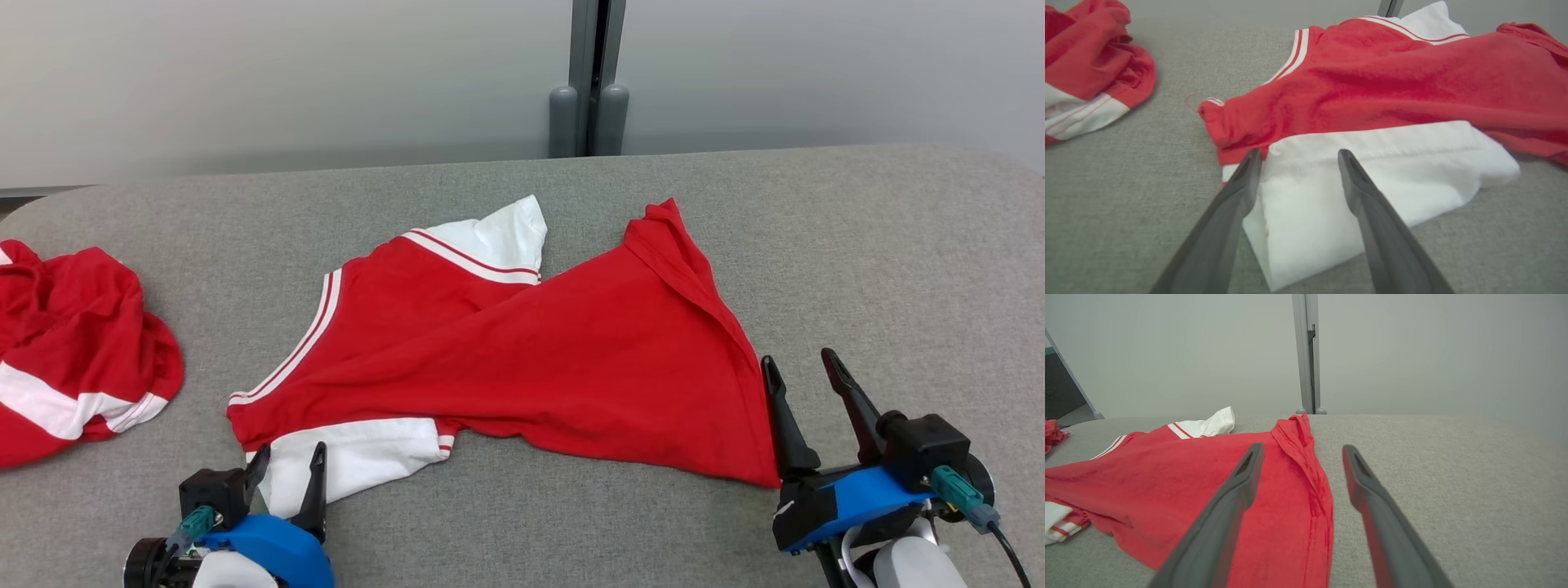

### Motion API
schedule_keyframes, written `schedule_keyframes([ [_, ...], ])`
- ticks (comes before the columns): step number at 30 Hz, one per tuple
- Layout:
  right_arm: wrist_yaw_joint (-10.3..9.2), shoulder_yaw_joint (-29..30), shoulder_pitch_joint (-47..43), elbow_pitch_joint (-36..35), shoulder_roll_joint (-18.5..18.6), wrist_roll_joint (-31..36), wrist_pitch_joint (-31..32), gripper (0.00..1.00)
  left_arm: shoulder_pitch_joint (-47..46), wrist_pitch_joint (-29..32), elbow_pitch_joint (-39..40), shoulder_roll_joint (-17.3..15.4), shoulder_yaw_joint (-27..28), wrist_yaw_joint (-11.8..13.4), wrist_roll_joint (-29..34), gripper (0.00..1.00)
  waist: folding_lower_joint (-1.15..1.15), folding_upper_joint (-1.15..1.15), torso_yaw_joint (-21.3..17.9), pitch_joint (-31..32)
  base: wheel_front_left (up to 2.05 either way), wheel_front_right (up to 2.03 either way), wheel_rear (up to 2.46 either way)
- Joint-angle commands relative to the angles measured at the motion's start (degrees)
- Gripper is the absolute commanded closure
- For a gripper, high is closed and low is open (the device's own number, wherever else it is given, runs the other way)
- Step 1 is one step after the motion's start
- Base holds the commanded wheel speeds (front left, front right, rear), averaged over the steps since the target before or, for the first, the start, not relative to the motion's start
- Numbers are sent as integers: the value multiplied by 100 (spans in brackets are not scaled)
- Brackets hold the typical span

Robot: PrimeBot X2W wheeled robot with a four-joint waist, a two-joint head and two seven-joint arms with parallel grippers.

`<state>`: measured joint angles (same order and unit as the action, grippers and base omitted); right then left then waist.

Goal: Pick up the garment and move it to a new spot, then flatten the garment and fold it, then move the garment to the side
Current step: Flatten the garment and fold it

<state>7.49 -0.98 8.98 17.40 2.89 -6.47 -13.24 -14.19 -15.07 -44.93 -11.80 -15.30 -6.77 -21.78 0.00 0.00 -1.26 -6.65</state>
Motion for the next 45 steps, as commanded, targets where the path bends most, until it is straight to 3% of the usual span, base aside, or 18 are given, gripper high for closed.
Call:
schedule_keyframes([
  [1, 1, 2, 14, -14, 0, -10, -4, 0, -136, -14, -41, 29, -5, -28, -18, 0, 0, 0, -9, -5, 0, 0, 0],
  [4, 1, -2, 20, -13, 0, -17, -9, 0, -219, -14, -189, 62, -80, -42, -31, 0, 0, 0, -27, -23, 0, 0, 0],
  [5, 1, -1, 25, -9, 0, -22, -12, 0, -258, -14, -231, 55, -95, -49, -22, 12, 0, 0, -33, -28, 0, 0, 0],
  [7, 1, 4, 31, 8, 0, -25, -20, 0, -314, -14, -315, 61, -132, -61, -18, 100, 0, 0, -40, -31, 0, 0, 0],
  [14, 1, 74, -38, 53, 0, -24, -47, 0, -301, -15, -294, 30, -183, -74, -15, 100, 0, 0, 48, 20, 0, 0, 0],
  [33, 1, 183, -272, 151, 2, -47, -106, 0, 1536, 2, 1619, 71, -775, -75, 168, 100, 0, 0, 656, 243, 0, 0, 0],
  [34, 1, 181, -279, 157, 2, -47, -104, 0, 1601, -1, 1660, 60, -821, -75, 152, 57, 0, 0, 684, 245, 0, 0, 0],
  [35, 1, 180, -283, 166, 2, -52, -103, 0, 1647, -1, 1691, 50, -868, -75, 144, 0, 0, 0, 713, 250, 0, 0, 0],
  [45, 1, 151, -288, 240, 16, -81, -99, 0, 1741, -15, 2489, -79, -573, 65, 149, 0, 0, 0, 763, 335, 0, 0, 0],
])
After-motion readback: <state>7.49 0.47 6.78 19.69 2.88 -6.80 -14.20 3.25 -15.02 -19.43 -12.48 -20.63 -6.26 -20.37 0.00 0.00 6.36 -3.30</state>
